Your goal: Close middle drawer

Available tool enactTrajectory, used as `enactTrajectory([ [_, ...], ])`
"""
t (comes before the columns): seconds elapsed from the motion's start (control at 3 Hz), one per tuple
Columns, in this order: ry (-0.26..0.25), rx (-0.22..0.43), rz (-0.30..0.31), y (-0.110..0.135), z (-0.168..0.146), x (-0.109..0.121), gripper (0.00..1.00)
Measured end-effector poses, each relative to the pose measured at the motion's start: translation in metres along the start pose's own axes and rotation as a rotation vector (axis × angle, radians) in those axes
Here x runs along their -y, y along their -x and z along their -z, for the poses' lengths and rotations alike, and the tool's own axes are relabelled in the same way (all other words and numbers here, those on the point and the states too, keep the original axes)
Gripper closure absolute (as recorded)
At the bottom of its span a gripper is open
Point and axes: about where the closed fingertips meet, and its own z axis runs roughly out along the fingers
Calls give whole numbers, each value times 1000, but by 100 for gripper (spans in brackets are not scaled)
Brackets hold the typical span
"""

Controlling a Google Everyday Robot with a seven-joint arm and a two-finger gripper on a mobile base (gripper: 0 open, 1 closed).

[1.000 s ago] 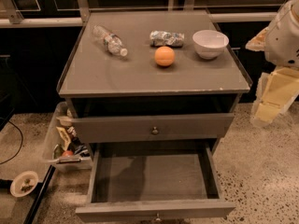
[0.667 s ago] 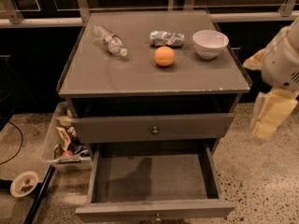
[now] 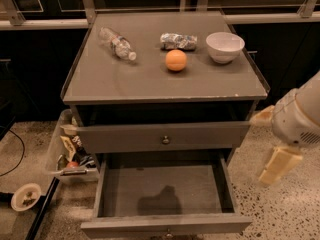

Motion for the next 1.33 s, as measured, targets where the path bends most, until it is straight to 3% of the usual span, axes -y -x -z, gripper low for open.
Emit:
enactTrajectory([
  [0.33, 46, 42, 19, -17, -45, -22, 42],
  [1.0, 48, 38, 23, -18, -48, -25, 88],
  [1.33, 106, 64, -24, -38, -92, -44, 100],
])
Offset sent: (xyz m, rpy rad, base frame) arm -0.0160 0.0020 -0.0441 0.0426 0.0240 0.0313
